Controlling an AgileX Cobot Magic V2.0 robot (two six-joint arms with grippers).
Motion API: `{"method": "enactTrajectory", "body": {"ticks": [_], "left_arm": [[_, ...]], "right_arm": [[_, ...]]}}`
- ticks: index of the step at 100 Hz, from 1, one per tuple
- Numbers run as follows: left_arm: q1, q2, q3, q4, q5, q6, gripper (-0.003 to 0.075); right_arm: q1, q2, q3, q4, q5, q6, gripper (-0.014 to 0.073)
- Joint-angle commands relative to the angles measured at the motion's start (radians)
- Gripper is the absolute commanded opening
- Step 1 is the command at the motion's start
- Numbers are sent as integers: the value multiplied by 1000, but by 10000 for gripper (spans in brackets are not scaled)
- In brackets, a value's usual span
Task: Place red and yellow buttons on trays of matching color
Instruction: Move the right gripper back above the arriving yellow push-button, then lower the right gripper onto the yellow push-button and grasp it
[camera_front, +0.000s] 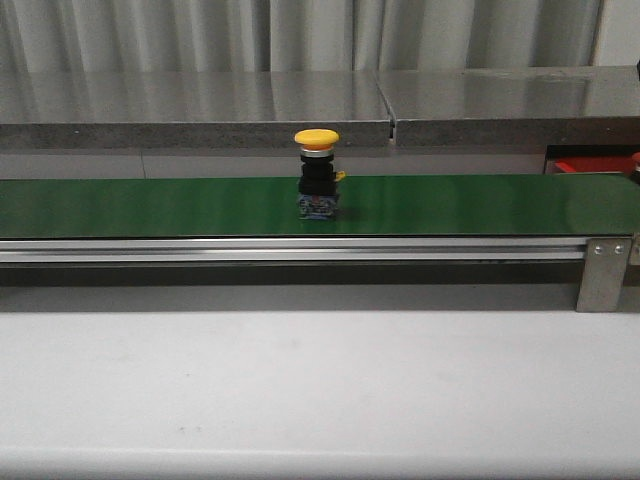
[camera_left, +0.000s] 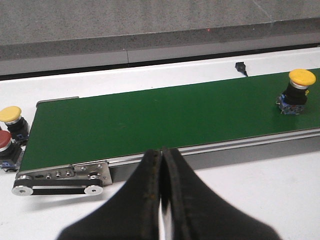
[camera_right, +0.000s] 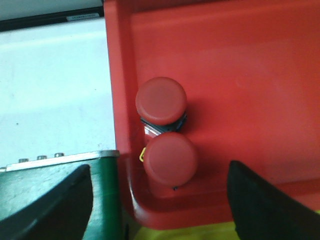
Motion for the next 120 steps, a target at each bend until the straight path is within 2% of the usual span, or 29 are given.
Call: {"method": "enactTrajectory", "body": {"ticks": [1, 18, 46, 61, 96, 120], "left_arm": [[-9, 6, -27, -22, -75, -3, -20], [-9, 6, -27, -22, -75, -3, -20], [-9, 6, -27, -22, -75, -3, -20], [-9, 6, -27, -22, -75, -3, -20], [-9, 6, -27, -22, -75, -3, -20], [-9, 6, -27, -22, -75, -3, -20]], "right_arm": [[2, -119, 26, -5, -64, -15, 559], [48, -233, 84, -7, -17, -46, 559], [191, -327, 83, -7, 160, -95, 559], [260, -325, 81, -3, 273, -125, 559], [419, -280, 53, 49, 366, -277, 559], [491, -198, -41, 61, 394, -289, 559]]}}
